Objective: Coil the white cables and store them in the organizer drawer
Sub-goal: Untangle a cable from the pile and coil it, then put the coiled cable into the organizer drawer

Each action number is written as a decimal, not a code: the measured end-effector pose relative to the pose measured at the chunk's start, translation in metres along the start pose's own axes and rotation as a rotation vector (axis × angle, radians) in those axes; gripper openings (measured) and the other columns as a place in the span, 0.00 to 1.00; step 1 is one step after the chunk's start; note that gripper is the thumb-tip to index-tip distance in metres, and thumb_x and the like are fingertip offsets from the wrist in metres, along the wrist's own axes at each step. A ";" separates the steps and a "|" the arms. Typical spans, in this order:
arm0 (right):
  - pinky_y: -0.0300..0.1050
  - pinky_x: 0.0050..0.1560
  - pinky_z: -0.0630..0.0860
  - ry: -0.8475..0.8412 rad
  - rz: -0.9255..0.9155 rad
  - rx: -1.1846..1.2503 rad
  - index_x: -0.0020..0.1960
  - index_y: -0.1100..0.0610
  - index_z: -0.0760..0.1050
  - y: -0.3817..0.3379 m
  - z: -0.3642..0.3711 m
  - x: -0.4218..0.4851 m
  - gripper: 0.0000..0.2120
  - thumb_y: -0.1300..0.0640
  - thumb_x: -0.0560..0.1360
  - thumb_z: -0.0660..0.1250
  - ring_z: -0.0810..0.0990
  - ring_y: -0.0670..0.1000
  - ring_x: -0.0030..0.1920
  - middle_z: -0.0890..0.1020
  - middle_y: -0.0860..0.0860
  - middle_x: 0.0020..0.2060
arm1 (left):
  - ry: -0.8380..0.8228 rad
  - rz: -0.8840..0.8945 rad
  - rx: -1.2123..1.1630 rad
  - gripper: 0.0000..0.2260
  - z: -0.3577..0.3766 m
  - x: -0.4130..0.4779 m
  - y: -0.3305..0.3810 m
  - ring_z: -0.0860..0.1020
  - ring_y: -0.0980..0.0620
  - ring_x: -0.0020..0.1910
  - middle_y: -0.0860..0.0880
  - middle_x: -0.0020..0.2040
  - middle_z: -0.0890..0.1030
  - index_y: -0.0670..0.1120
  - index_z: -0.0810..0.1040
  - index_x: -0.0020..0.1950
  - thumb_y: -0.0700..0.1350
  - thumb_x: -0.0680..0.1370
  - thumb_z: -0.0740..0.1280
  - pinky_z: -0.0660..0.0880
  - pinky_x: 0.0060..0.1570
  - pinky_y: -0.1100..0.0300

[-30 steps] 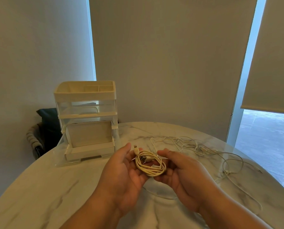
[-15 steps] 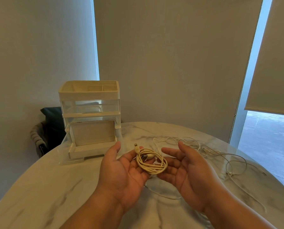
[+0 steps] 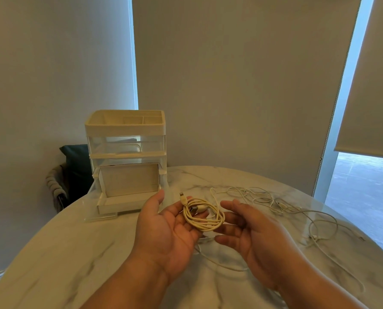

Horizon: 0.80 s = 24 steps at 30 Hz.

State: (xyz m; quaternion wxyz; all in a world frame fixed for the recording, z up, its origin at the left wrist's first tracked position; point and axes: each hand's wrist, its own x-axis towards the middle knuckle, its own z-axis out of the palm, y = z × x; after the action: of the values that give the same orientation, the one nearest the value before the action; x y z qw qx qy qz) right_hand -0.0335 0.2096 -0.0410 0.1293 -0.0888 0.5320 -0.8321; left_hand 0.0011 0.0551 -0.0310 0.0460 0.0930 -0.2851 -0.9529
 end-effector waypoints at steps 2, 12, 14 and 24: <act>0.50 0.41 0.80 0.038 -0.042 -0.092 0.60 0.62 0.78 0.000 0.000 -0.001 0.14 0.57 0.77 0.68 0.83 0.58 0.45 0.84 0.64 0.50 | 0.011 0.007 0.000 0.27 0.000 0.001 0.002 0.80 0.32 0.58 0.30 0.55 0.81 0.31 0.75 0.61 0.56 0.81 0.59 0.78 0.54 0.42; 0.25 0.42 0.69 -0.012 -0.404 -1.095 0.61 0.31 0.68 -0.006 0.034 -0.007 0.26 0.45 0.70 0.76 0.72 0.34 0.52 0.70 0.31 0.56 | 0.119 0.132 0.119 0.10 -0.008 0.016 0.024 0.79 0.41 0.52 0.34 0.51 0.80 0.31 0.76 0.55 0.37 0.80 0.64 0.76 0.60 0.49; 0.27 0.45 0.71 -0.091 -0.392 -1.128 0.62 0.33 0.69 -0.009 0.048 0.007 0.25 0.47 0.70 0.76 0.73 0.35 0.52 0.70 0.32 0.55 | 0.152 0.159 0.136 0.12 -0.016 0.025 0.033 0.81 0.41 0.56 0.34 0.55 0.82 0.31 0.76 0.59 0.38 0.80 0.65 0.78 0.58 0.51; 0.47 0.46 0.76 -0.213 -0.262 -1.162 0.42 0.49 0.79 0.011 0.103 0.105 0.12 0.48 0.65 0.80 0.80 0.48 0.41 0.84 0.51 0.42 | 0.374 0.226 0.150 0.10 -0.035 0.079 0.073 0.82 0.42 0.51 0.36 0.52 0.82 0.33 0.77 0.58 0.37 0.82 0.61 0.79 0.43 0.51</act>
State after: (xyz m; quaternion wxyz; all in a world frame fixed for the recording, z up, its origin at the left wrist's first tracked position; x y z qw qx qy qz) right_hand -0.1026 0.0841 -0.0064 0.0085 -0.2924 0.8682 -0.4009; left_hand -0.0666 -0.0350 -0.0312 0.1974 0.2389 -0.3502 -0.8839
